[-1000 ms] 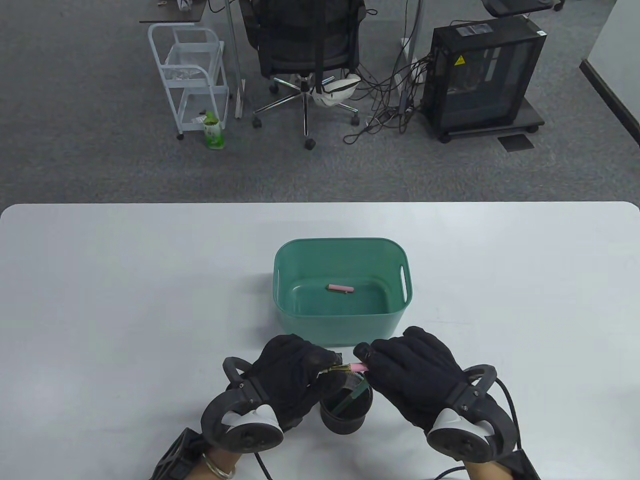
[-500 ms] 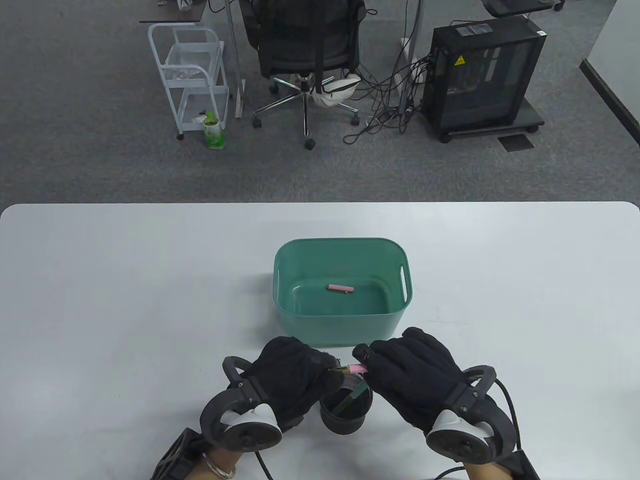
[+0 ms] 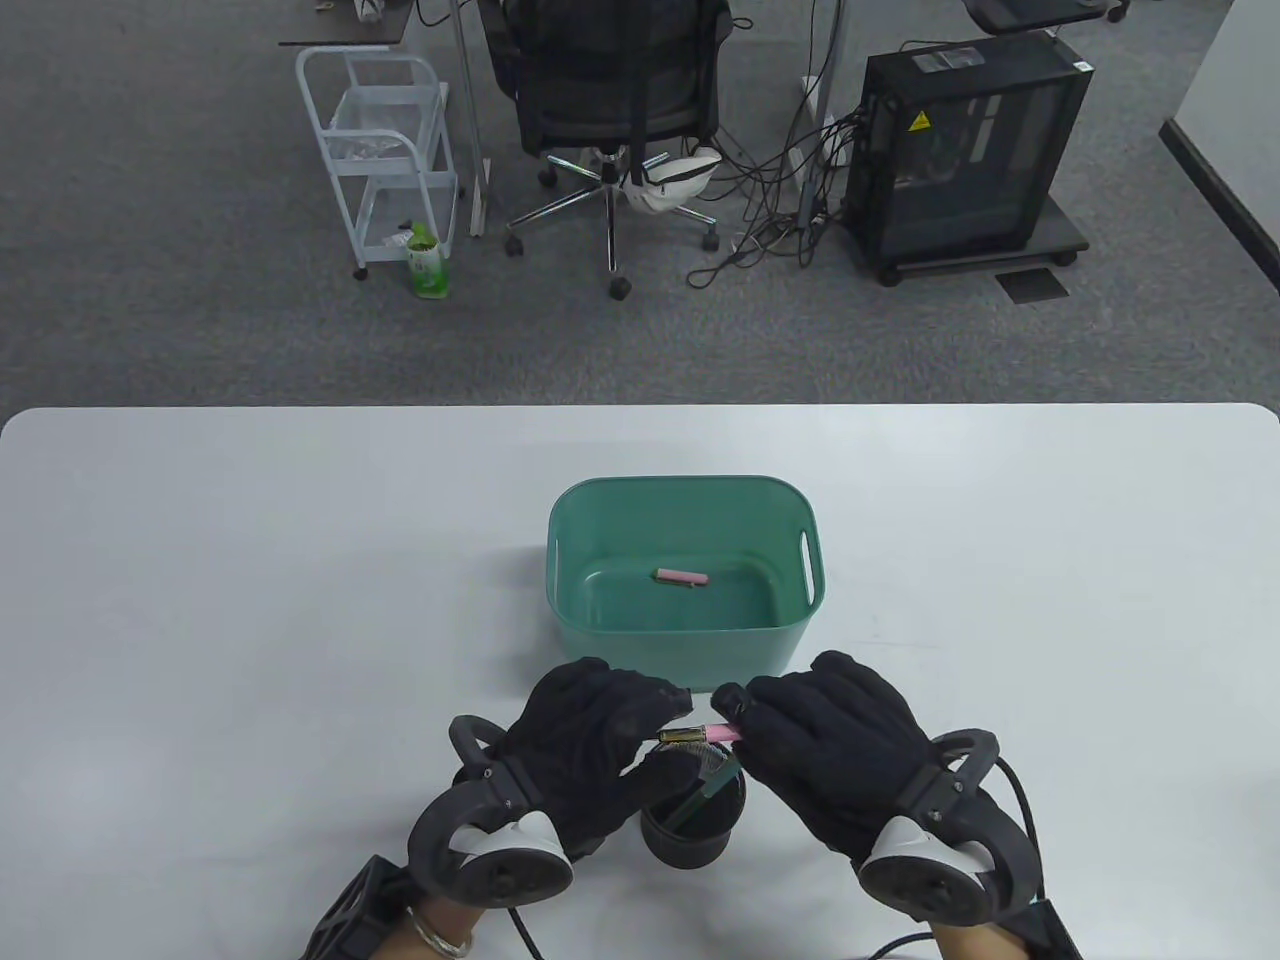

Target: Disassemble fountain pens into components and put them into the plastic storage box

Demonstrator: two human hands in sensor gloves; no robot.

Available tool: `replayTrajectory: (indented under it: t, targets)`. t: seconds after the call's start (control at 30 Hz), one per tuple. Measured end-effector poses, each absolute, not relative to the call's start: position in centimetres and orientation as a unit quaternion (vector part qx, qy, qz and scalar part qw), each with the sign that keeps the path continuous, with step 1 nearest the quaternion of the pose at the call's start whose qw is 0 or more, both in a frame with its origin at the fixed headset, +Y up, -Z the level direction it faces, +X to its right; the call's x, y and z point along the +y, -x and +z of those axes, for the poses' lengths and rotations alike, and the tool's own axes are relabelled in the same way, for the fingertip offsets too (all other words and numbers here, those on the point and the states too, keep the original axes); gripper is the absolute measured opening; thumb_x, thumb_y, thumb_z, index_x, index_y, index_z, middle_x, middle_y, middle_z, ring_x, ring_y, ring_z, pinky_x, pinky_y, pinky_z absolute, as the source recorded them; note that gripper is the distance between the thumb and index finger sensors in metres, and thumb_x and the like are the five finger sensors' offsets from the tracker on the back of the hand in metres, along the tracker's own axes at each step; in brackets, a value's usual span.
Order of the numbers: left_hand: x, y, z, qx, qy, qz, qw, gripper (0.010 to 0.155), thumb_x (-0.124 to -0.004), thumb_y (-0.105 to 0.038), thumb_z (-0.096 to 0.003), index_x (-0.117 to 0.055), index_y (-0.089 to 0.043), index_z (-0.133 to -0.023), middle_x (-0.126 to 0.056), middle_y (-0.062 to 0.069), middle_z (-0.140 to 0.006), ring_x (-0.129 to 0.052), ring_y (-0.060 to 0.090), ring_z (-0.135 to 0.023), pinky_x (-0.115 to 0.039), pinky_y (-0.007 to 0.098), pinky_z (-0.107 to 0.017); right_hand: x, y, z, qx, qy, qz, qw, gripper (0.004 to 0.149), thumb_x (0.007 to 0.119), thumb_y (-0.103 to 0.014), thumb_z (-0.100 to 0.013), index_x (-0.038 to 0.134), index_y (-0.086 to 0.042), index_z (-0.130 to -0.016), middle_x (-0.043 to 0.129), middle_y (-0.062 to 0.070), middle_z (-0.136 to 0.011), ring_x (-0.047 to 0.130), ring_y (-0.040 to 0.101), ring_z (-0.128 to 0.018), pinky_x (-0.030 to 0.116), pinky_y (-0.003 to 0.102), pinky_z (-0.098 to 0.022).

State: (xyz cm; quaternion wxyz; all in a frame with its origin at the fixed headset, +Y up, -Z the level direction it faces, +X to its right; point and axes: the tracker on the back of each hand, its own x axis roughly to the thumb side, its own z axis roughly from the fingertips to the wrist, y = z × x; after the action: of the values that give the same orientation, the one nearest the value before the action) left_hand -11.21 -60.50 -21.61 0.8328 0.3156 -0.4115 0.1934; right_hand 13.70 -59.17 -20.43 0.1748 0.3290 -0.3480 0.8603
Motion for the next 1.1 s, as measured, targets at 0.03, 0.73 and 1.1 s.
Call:
replayTrajectory:
  t: [0.03, 0.73, 1.1]
  targets:
    - [-60.50, 11.21, -21.60, -0.411, -0.316, 0.193, 0.833, 0.053, -0.072, -0.051, -0.0650, -0.066, -0.014, -0.103, -0.090, 0.005, -0.092, -0.090, 0.023, -0.080, -0.064, 0.050, -0.074, -59.17, -13.72, -20.45, -0.348, -0.329, 0.861, 0.174, 0.043, 0.073, -0.046, -0.056, 0.083, -0.033, -0.096, 0.087, -0.006, -0.088, 0.089, 0.015, -0.075, 0.064, 0.047, -0.073]
    - [-60.59, 11.31, -21.91, -0.410, -0.305, 0.201, 0.836, 0.046, -0.065, -0.049, -0.0670, -0.083, -0.012, -0.087, -0.102, 0.003, -0.072, -0.099, 0.021, -0.061, -0.073, 0.047, -0.065, -59.37, -13.48, -20.71, -0.342, -0.331, 0.863, 0.167, 0.043, 0.072, -0.046, -0.056, 0.083, -0.033, -0.096, 0.087, -0.007, -0.088, 0.089, 0.015, -0.076, 0.064, 0.047, -0.073]
    - [-60.63, 11.43, -22.18, -0.407, -0.302, 0.208, 0.836, 0.052, -0.055, -0.049, -0.0681, -0.091, -0.012, -0.074, -0.107, 0.002, -0.057, -0.103, 0.020, -0.048, -0.077, 0.046, -0.058, -59.45, -13.29, -20.73, -0.339, -0.334, 0.864, 0.165, 0.043, 0.072, -0.046, -0.056, 0.083, -0.033, -0.096, 0.087, -0.006, -0.088, 0.089, 0.015, -0.076, 0.064, 0.047, -0.073]
